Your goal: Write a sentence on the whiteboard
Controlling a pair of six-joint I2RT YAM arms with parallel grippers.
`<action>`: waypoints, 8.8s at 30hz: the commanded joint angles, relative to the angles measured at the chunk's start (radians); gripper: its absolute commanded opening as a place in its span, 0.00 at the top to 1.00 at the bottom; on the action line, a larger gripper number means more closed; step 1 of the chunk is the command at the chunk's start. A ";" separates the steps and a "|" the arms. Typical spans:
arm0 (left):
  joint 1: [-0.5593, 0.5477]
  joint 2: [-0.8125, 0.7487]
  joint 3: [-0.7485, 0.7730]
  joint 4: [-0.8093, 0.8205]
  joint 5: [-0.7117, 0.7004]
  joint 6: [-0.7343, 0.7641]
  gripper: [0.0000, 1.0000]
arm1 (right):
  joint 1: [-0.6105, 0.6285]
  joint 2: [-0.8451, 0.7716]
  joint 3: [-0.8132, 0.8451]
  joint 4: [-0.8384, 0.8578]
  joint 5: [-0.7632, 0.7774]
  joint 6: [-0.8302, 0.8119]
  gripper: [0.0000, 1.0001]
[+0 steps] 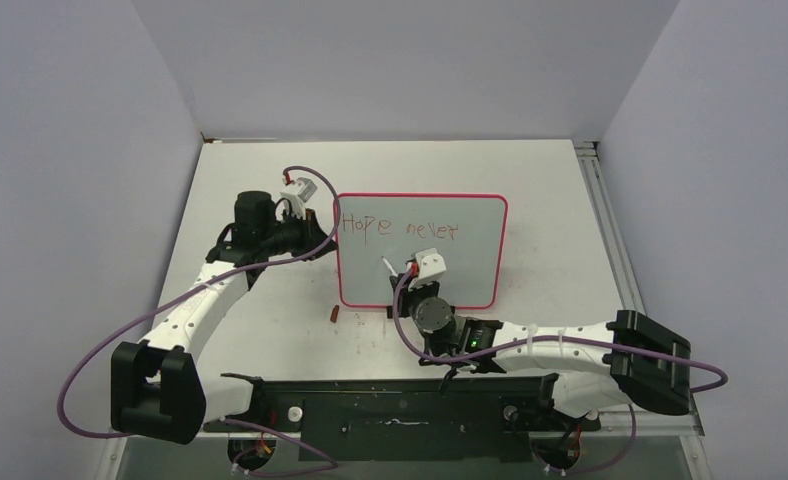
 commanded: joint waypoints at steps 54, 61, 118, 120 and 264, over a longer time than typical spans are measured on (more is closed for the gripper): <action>-0.019 -0.010 0.017 0.004 0.022 0.016 1.00 | 0.040 0.043 -0.013 0.009 0.020 0.023 0.95; -0.018 -0.010 0.019 0.003 0.018 0.016 1.00 | 0.043 0.053 0.002 0.022 0.012 0.004 0.95; -0.007 0.026 0.017 0.038 0.071 -0.027 0.84 | -0.026 -0.060 -0.013 0.000 -0.056 -0.026 0.95; -0.007 0.025 0.016 0.039 0.072 -0.027 0.86 | -0.026 -0.056 -0.014 0.002 -0.051 -0.027 0.95; -0.010 0.007 0.017 0.032 0.063 -0.026 0.97 | 0.037 -0.065 -0.020 0.051 0.126 -0.078 0.95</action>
